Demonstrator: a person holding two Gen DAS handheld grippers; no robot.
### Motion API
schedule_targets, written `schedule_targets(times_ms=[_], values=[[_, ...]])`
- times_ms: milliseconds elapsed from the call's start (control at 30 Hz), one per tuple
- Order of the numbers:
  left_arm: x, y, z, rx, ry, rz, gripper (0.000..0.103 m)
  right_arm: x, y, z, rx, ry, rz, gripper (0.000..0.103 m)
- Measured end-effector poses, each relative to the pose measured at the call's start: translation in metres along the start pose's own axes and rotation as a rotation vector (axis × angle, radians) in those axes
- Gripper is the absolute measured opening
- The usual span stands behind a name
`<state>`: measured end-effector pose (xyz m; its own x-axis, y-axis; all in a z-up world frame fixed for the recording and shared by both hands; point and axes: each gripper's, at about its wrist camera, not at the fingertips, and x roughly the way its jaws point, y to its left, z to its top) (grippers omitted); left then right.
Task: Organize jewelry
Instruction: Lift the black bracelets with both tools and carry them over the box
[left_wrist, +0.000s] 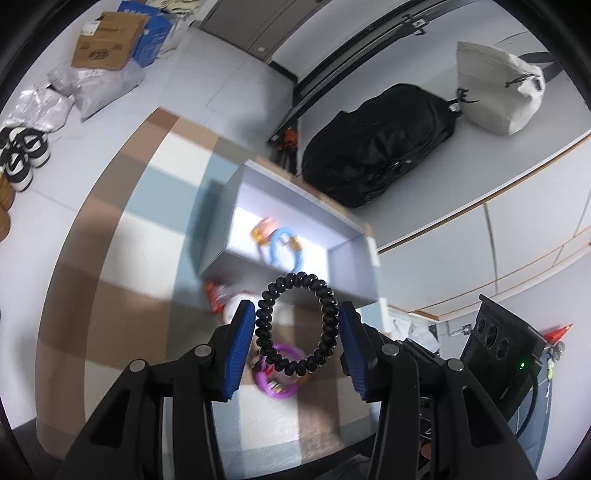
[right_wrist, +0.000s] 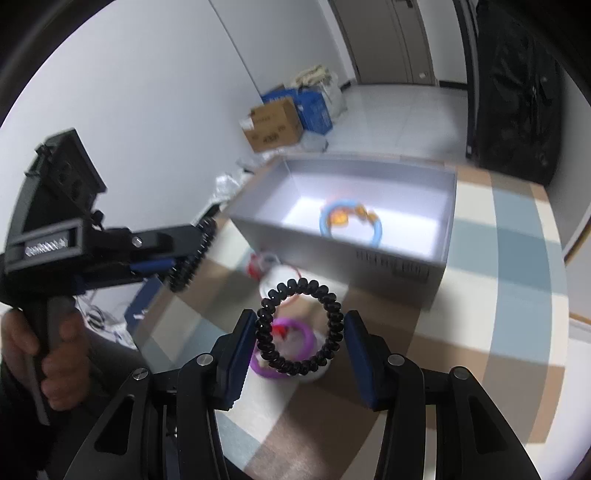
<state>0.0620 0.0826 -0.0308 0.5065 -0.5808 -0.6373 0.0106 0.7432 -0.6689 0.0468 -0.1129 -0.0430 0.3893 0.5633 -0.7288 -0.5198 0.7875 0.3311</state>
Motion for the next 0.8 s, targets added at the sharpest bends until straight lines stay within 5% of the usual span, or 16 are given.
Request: schedule_targets(times_ms=[300,800], values=[[0.0,-0.018,0.026,0.031,-0.049,-0.082,0.041,-0.026,-0.016,0.034,0.069,-0.125,0.044,0.047],[0.039,-0.028,0.05,0.127,-0.073,0.118,0.041,-0.013,-0.048,0.068,0.157,-0.118,0.051,0.047]])
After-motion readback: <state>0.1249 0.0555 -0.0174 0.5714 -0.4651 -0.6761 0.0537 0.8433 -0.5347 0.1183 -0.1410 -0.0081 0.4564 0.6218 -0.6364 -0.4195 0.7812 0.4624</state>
